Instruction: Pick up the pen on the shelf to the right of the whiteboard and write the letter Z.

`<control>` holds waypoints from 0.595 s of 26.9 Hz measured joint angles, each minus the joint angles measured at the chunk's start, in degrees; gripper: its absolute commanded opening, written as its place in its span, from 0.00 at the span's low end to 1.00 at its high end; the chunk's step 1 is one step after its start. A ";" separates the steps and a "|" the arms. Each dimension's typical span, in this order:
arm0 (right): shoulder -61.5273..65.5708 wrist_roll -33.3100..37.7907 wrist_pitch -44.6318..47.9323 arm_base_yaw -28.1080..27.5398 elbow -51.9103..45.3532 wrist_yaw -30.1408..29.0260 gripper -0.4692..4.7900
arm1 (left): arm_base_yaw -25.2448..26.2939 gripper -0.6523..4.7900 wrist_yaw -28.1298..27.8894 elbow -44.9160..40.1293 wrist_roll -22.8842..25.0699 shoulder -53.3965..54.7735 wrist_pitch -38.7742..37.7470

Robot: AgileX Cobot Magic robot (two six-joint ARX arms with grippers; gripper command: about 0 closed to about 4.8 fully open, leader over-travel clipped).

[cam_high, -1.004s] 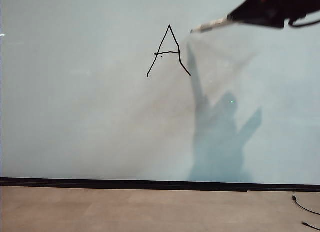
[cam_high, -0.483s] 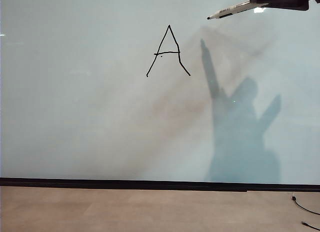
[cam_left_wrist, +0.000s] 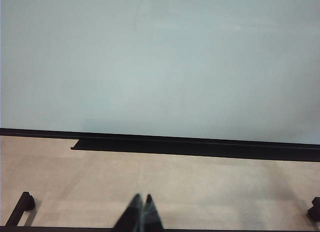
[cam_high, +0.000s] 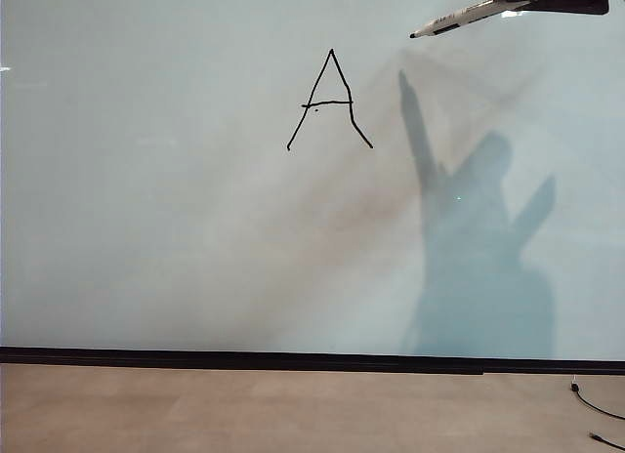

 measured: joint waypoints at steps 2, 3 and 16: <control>-0.22 0.00 -1.95 0.09 0.44 0.83 0.07 | 0.00 0.11 0.00 -0.02 0.00 0.00 0.00; -0.52 -0.02 -3.23 0.13 0.50 1.64 0.07 | 0.00 0.11 0.00 0.00 0.00 0.00 0.00; -4.09 -2.86 -9.75 6.27 0.66 12.74 0.07 | 0.00 0.11 0.02 -0.02 0.00 0.00 0.00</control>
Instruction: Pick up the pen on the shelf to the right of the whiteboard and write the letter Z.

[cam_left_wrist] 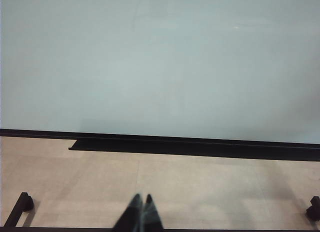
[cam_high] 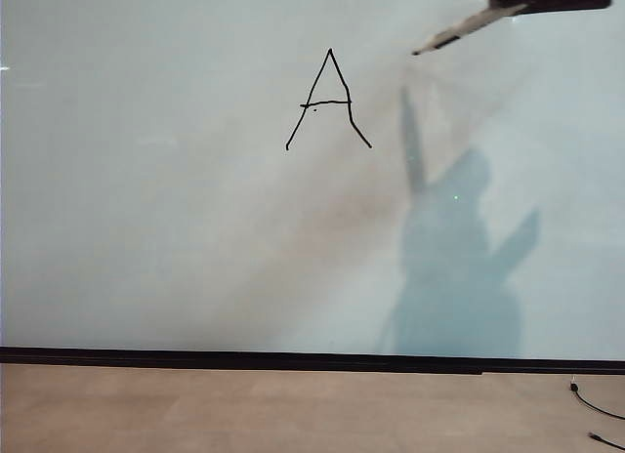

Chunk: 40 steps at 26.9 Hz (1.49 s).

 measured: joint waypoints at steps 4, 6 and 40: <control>0.00 -0.13 0.48 0.28 0.00 0.61 0.07 | 0.00 0.11 -0.02 0.02 -0.02 0.00 0.00; 0.09 -0.13 0.48 0.28 0.00 0.85 0.07 | 0.00 0.11 -0.02 0.00 0.00 0.00 0.02; 3.63 0.04 5.55 1.03 0.74 2.91 0.07 | 0.00 0.11 -0.02 0.02 0.00 0.00 0.02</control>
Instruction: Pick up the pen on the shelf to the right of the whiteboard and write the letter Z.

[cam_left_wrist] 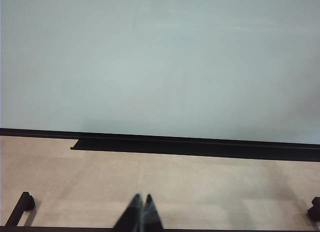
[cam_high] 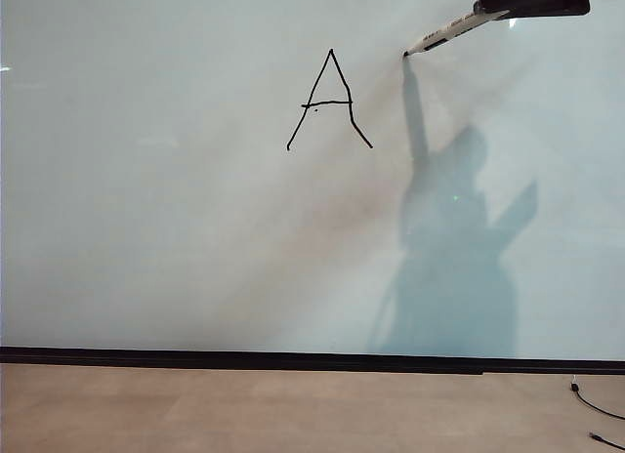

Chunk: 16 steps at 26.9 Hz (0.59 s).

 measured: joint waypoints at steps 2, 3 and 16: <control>0.00 0.00 0.02 0.02 0.00 0.35 0.07 | 0.00 0.11 0.00 -0.02 -0.02 0.00 -0.02; 0.00 -0.09 0.04 0.04 0.00 0.42 0.07 | 0.00 0.11 0.00 -0.02 0.00 0.00 -0.02; -2.93 -0.81 -2.80 -2.69 -0.02 1.86 0.07 | 0.00 0.11 0.00 -0.02 -0.02 0.00 -0.02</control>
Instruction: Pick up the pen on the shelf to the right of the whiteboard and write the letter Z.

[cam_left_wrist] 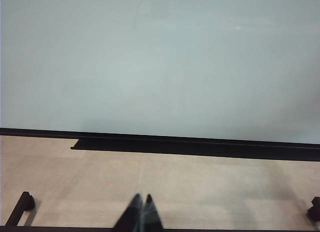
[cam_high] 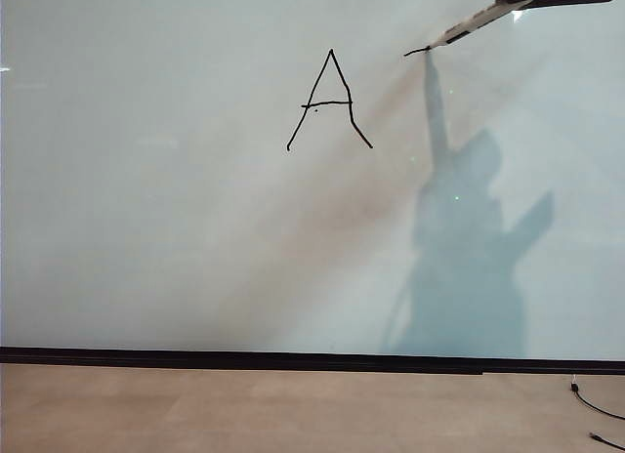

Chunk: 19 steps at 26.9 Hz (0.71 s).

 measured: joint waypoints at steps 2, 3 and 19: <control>-0.79 -0.35 -1.01 -0.68 0.00 0.33 0.07 | 0.00 0.11 0.00 0.02 0.02 0.00 0.02; -1.25 -0.61 -1.53 -1.09 -0.02 0.52 0.07 | 0.00 0.11 0.00 0.00 0.00 0.00 0.02; -3.50 -2.78 -8.00 -1.77 -0.07 -2.51 0.07 | 0.00 0.11 0.00 0.02 0.02 0.00 0.02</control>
